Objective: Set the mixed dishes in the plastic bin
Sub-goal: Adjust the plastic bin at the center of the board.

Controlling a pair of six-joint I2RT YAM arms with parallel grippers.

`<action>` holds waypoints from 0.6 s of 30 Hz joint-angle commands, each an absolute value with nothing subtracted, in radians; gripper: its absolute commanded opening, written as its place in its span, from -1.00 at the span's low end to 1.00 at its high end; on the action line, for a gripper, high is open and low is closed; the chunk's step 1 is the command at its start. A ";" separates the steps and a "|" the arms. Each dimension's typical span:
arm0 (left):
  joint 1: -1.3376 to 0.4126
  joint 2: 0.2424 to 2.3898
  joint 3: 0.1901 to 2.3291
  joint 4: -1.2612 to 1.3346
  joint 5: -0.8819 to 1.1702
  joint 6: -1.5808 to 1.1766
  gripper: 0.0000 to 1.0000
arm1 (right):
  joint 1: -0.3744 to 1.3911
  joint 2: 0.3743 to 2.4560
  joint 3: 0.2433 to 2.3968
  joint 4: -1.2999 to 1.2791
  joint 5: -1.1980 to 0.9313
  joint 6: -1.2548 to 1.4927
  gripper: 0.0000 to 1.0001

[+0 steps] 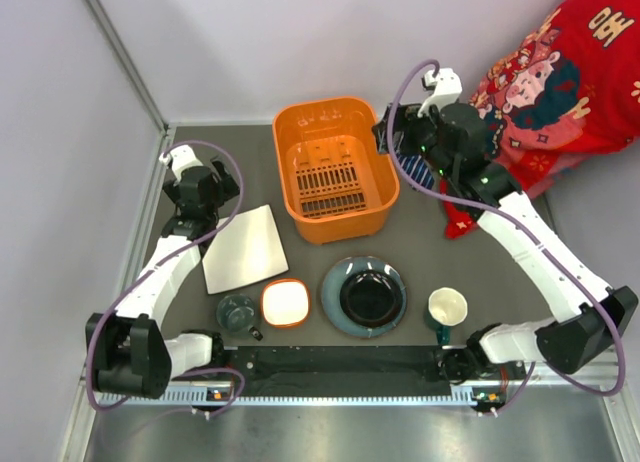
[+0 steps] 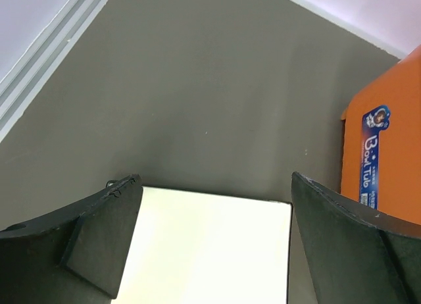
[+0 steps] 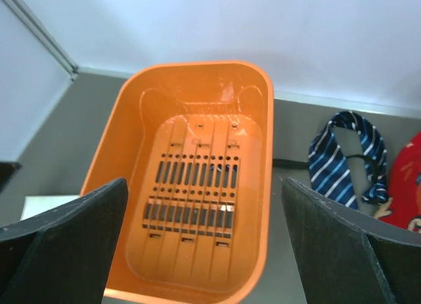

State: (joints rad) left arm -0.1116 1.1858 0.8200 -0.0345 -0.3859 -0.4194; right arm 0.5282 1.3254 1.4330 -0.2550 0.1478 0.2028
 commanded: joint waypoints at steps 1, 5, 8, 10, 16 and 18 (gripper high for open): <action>-0.114 1.157 0.868 -0.066 -0.385 -0.437 0.98 | 0.523 1.246 1.385 -0.209 0.103 0.288 0.98; -0.113 1.154 0.868 -0.075 -0.374 -0.451 0.98 | 0.465 1.195 1.261 -0.095 0.057 0.405 0.97; -0.112 1.147 0.870 -0.081 -0.370 -0.453 0.98 | 0.416 1.201 1.276 -0.126 0.029 0.466 0.97; -0.112 1.146 0.873 -0.084 -0.373 -0.451 0.98 | 0.414 1.209 1.290 -0.156 0.035 0.457 0.97; -0.113 1.147 0.877 -0.089 -0.365 -0.462 0.98 | 0.379 1.207 1.260 -0.120 -0.029 0.532 0.98; -0.112 1.146 0.879 -0.092 -0.364 -0.462 0.98 | 0.356 1.207 1.236 -0.081 -0.076 0.541 0.97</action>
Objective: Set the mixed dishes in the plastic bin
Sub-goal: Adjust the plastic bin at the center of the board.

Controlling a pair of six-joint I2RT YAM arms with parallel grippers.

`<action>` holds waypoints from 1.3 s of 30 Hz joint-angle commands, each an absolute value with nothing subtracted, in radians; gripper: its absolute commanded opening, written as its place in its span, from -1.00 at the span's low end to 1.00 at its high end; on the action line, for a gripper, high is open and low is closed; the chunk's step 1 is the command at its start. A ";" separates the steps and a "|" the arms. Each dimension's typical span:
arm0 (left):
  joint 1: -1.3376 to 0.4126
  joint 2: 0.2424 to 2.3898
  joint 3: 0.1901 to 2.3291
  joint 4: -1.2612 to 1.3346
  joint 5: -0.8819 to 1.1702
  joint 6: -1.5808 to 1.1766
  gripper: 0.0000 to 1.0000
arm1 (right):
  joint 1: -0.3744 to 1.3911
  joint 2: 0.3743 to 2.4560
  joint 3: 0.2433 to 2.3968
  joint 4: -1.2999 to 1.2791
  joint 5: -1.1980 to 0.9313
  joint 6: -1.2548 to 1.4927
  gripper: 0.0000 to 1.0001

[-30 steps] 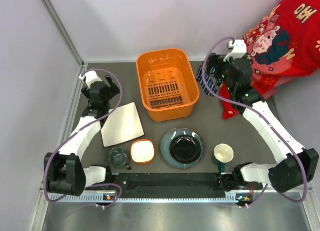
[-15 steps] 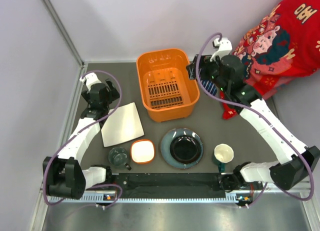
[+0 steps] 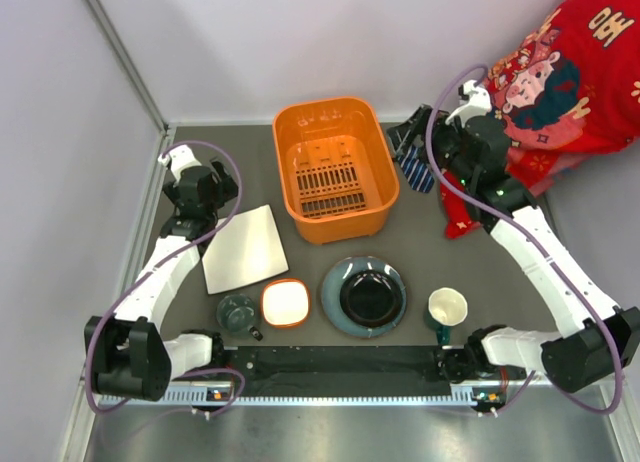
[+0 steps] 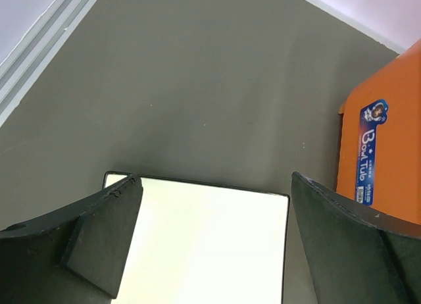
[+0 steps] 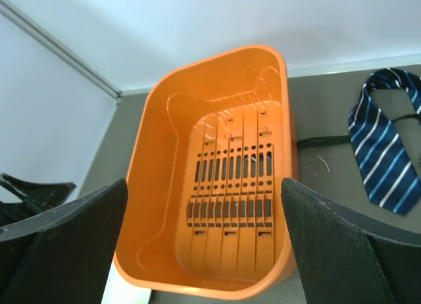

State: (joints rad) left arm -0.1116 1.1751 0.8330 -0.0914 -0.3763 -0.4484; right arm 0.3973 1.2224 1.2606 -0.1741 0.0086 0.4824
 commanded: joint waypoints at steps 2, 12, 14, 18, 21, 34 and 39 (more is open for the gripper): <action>-0.112 1.146 0.882 -0.100 -0.364 -0.453 0.98 | 0.351 1.215 1.233 -0.074 -0.101 0.484 0.98; -0.112 1.157 0.887 -0.117 -0.339 -0.448 0.98 | 0.356 1.284 1.318 -0.245 -0.091 0.472 0.97; -0.112 1.160 0.887 -0.126 -0.334 -0.449 0.98 | 0.364 1.290 1.328 -0.278 -0.068 0.444 0.98; -0.113 1.158 0.879 -0.127 -0.336 -0.448 0.98 | 0.377 1.304 1.351 -0.339 -0.003 0.364 0.98; -0.112 1.160 0.882 -0.127 -0.331 -0.437 0.98 | 0.387 1.295 1.350 -0.347 0.051 0.284 0.97; -0.112 1.161 0.896 -0.130 -0.337 -0.440 0.98 | 0.489 1.322 1.356 -0.293 0.544 -0.239 0.97; -0.114 1.166 0.905 -0.133 -0.336 -0.442 0.98 | 0.488 1.313 1.347 -0.293 0.564 -0.103 0.97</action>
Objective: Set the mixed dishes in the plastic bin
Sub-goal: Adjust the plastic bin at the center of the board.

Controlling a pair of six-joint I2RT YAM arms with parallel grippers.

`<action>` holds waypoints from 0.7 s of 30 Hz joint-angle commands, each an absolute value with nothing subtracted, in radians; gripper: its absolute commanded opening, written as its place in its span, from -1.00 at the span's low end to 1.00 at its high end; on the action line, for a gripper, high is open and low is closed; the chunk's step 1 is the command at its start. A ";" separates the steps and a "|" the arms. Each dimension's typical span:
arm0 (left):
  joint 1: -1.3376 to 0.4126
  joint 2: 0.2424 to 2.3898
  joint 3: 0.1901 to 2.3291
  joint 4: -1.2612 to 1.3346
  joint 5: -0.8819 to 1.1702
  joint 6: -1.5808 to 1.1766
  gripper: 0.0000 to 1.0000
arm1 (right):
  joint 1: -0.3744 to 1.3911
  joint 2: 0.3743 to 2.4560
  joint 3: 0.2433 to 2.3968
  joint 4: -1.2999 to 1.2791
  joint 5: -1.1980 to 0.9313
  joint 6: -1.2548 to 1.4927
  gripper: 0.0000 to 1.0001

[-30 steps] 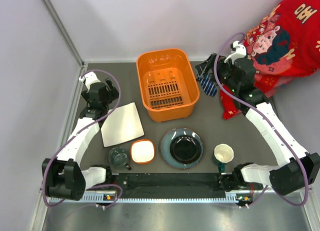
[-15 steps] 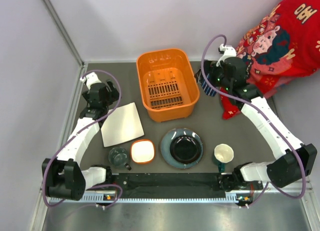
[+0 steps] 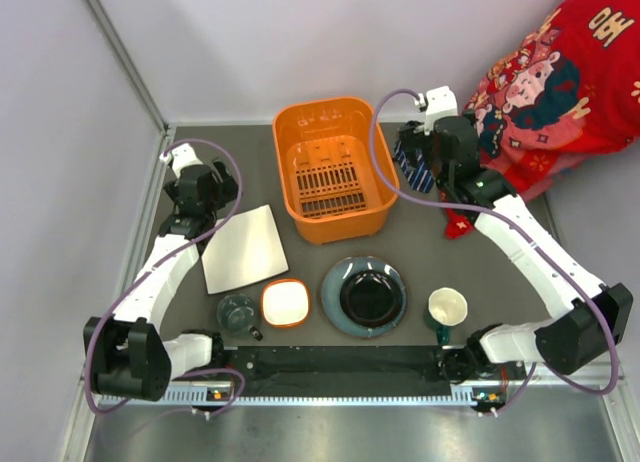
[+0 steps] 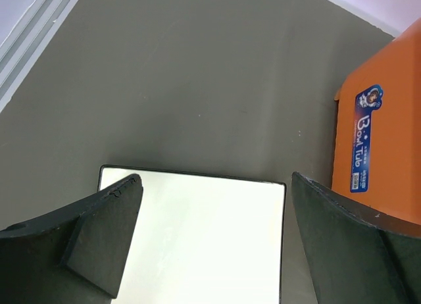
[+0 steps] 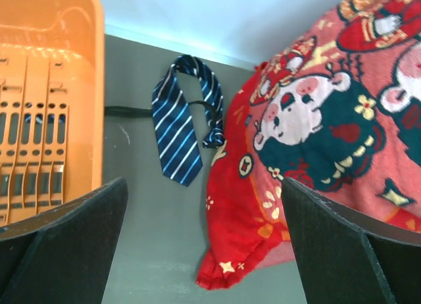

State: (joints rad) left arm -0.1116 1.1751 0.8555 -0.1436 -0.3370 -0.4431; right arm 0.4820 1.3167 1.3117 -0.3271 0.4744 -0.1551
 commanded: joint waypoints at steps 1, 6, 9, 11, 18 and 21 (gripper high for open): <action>-0.114 1.166 0.905 -0.135 -0.339 -0.443 0.98 | 0.489 1.315 1.354 -0.311 0.568 -0.053 0.97; -0.112 1.154 0.904 -0.143 -0.345 -0.439 0.98 | 0.489 1.319 1.364 -0.409 0.387 0.241 0.97; -0.112 1.147 0.902 -0.144 -0.356 -0.428 0.98 | 0.497 1.286 1.327 -0.428 0.276 0.372 0.97; -0.112 1.146 0.904 -0.152 -0.362 -0.420 0.98 | 0.505 1.250 1.298 -0.433 0.163 0.444 0.97; -0.112 1.146 0.908 -0.166 -0.376 -0.407 0.98 | 0.580 1.172 1.221 -0.463 0.002 0.535 0.98; -0.112 1.147 0.905 -0.166 -0.370 -0.413 0.98 | 0.638 1.151 1.186 -0.437 -0.096 0.558 0.97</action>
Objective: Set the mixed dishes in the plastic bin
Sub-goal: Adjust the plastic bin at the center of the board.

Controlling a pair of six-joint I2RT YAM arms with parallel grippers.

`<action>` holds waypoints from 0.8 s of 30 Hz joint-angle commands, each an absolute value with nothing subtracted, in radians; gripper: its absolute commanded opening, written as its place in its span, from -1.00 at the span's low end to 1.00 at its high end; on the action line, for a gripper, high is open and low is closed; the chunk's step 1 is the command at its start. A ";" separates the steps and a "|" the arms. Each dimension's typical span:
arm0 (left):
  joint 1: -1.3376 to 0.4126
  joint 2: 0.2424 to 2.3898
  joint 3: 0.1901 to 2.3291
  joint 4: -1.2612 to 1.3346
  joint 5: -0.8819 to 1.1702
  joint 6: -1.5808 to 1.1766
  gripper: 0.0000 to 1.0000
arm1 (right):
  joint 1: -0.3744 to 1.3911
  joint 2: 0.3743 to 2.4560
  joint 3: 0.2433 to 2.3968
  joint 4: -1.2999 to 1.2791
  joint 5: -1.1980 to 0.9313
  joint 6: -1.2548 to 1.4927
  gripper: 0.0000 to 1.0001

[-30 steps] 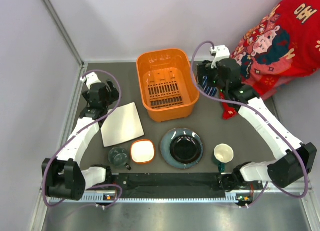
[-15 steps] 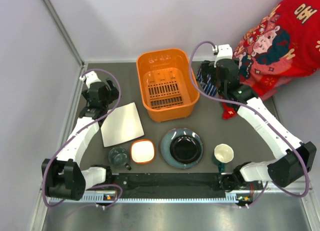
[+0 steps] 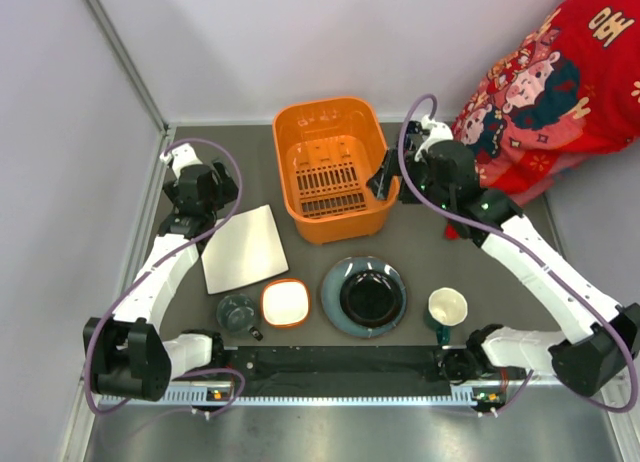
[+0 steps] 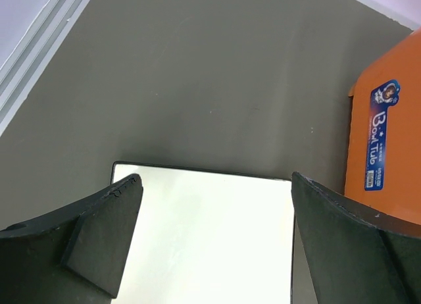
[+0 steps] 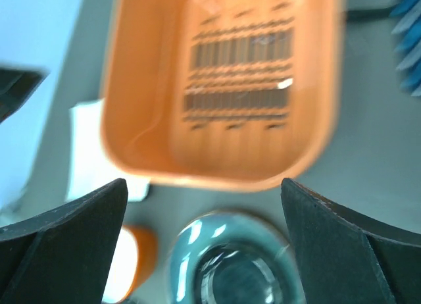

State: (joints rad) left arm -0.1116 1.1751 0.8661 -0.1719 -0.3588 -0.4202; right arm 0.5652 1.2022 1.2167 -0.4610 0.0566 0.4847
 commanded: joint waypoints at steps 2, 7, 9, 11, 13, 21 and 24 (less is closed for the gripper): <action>-0.112 1.149 0.904 -0.167 -0.364 -0.422 0.98 | 0.687 1.150 1.180 -0.436 -0.091 0.560 0.98; -0.112 1.149 0.900 -0.169 -0.357 -0.434 0.98 | 0.875 1.212 1.154 -0.434 0.056 0.522 0.98; -0.112 1.147 0.902 -0.173 -0.354 -0.434 0.98 | 0.925 1.239 1.151 -0.430 0.101 0.514 0.98; -0.112 1.146 0.904 -0.176 -0.359 -0.430 0.98 | 0.986 1.279 1.147 -0.413 0.164 0.511 0.97; -0.112 1.141 0.904 -0.179 -0.362 -0.420 0.98 | 1.023 1.305 1.147 -0.403 0.195 0.523 0.97; -0.112 1.138 0.902 -0.192 -0.364 -0.411 0.98 | 1.051 1.460 1.170 -0.299 0.178 0.538 0.97; -0.112 1.138 0.907 -0.196 -0.364 -0.411 0.98 | 1.051 1.520 1.225 -0.282 0.169 0.520 0.97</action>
State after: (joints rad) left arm -0.1116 1.1683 0.8661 -0.1978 -0.3569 -0.4202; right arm 1.0382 1.4624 1.1458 -0.3672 0.1555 0.5282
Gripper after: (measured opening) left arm 0.987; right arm 0.986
